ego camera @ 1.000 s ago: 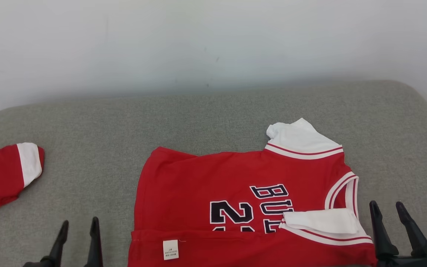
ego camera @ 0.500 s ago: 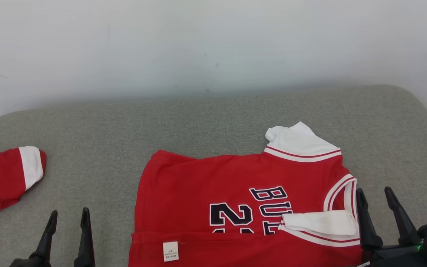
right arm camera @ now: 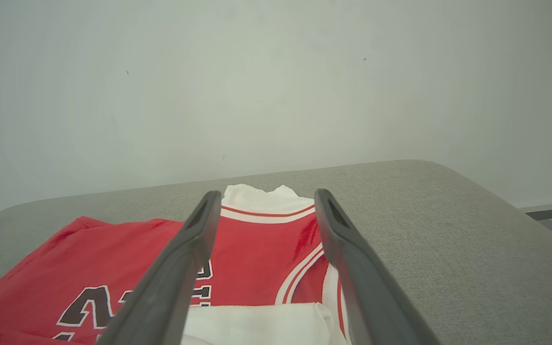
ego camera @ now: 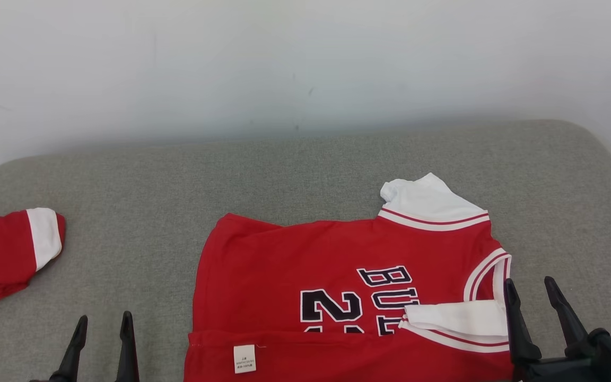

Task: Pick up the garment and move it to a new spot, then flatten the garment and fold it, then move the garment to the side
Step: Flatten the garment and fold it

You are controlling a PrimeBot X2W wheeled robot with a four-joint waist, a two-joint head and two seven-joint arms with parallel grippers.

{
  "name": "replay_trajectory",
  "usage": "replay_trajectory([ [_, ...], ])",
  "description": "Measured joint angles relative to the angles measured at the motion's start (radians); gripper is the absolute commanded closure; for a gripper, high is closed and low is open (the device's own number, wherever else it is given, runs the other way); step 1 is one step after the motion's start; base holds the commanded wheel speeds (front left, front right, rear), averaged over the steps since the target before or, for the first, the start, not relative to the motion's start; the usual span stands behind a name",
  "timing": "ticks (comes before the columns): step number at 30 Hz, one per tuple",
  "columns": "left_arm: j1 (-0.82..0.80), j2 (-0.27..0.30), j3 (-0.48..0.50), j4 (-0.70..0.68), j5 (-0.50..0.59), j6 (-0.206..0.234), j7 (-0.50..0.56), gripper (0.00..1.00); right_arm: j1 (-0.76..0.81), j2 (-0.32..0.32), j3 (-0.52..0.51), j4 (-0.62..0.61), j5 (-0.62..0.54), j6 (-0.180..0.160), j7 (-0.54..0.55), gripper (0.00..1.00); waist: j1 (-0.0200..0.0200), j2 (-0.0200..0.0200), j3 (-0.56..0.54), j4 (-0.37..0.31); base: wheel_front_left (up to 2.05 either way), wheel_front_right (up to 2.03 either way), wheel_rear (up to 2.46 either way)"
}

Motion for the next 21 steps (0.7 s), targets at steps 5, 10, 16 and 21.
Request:
replay_trajectory([
  [5, -0.058, 0.021, -0.014, 0.049, -0.004, -0.01, 0.002, 0.0, -0.048, -0.017, 0.013, 0.037, 0.002, 0.0, 0.021, 0.0, 0.0, 0.0, 0.009, 0.001, 0.0, 0.0, 0.0],
  [10, -0.171, 0.075, -0.039, 0.078, -0.027, -0.023, 0.042, 0.0, -0.159, -0.046, 0.026, 0.084, 0.025, 0.0, 0.076, 0.0, 0.0, 0.0, 0.039, -0.004, 0.0, 0.0, 0.0],
  [16, -0.368, 0.152, -0.107, 0.115, -0.064, -0.03, 0.112, 0.0, -0.353, -0.087, 0.046, 0.158, 0.048, 0.0, 0.138, 0.0, 0.0002, 0.0, 0.105, -0.011, 0.0, 0.0, 0.0],
  [21, -0.541, 0.225, -0.208, 0.145, -0.154, -0.032, 0.169, 0.0, -0.533, -0.113, 0.077, 0.247, 0.06, 0.0, 0.188, 0.0, 0.0003, 0.0001, 0.178, -0.017, 0.0, 0.0, 0.0],
])
